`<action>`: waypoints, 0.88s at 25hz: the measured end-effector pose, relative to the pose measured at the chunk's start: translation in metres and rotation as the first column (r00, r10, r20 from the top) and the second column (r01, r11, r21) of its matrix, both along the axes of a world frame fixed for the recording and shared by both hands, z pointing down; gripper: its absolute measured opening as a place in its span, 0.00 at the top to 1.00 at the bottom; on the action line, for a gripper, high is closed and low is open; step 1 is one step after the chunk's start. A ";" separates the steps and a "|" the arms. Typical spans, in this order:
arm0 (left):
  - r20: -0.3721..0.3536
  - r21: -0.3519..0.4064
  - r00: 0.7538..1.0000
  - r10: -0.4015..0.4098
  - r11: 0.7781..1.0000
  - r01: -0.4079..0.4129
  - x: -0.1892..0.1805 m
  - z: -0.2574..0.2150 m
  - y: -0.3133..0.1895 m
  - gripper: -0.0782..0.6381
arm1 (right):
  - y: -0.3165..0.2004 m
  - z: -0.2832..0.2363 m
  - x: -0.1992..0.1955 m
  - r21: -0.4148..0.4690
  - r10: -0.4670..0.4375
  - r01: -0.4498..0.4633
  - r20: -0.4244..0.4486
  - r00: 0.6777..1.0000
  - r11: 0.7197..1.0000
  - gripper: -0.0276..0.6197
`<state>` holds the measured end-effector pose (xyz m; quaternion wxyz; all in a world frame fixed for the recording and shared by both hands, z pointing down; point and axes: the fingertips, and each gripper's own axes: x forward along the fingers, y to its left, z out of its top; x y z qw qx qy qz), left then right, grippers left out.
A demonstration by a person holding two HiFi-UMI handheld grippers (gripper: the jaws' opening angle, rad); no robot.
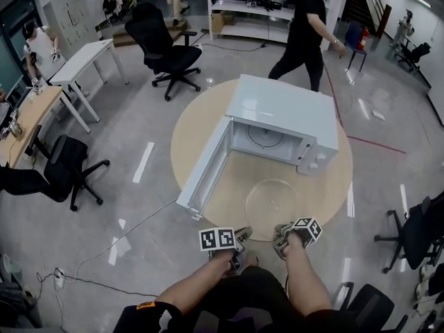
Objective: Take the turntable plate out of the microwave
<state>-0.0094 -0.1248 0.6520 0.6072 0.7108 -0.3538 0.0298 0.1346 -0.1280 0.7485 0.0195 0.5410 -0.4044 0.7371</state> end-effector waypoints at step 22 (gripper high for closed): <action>0.047 0.123 0.997 0.064 0.990 -0.070 -0.014 -0.040 0.000 0.74 | 0.033 -0.017 -0.001 0.001 0.077 -0.077 -0.084 0.993 0.997 0.78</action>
